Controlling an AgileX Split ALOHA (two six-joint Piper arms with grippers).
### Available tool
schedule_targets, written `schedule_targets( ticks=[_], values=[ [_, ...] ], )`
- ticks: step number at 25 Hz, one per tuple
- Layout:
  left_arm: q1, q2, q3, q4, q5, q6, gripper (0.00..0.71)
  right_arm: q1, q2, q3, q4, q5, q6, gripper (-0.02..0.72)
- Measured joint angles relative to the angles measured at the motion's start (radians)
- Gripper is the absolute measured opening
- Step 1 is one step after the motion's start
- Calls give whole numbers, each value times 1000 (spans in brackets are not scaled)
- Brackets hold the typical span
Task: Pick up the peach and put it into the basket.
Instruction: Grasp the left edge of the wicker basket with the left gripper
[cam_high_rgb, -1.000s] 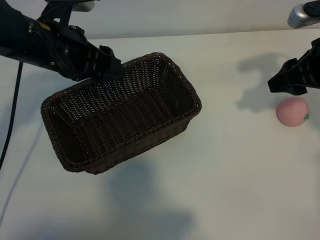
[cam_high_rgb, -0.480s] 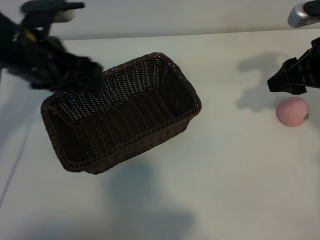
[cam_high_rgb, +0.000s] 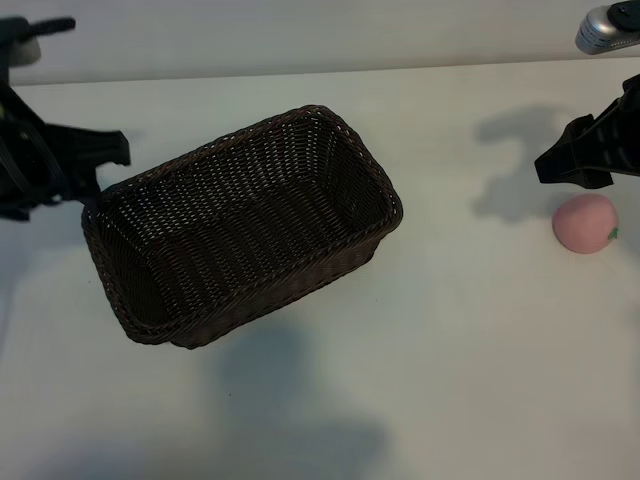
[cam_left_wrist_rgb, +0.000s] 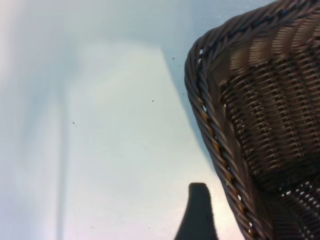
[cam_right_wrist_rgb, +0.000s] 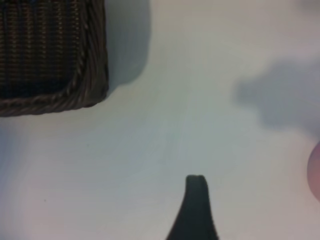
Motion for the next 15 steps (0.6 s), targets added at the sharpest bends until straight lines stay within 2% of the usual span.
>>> schedule_targets(
  ticks=[6, 10, 15],
  values=[
    [2, 8, 189, -5, -172, -87, 592, 0, 0, 0, 1, 0, 0, 584],
    [10, 57, 211, -40, -244, -91, 592, 0, 0, 0, 1, 0, 0, 584],
    [10, 122, 212, -70, -261, -99, 592, 0, 0, 0, 1, 2, 0, 584]
  ],
)
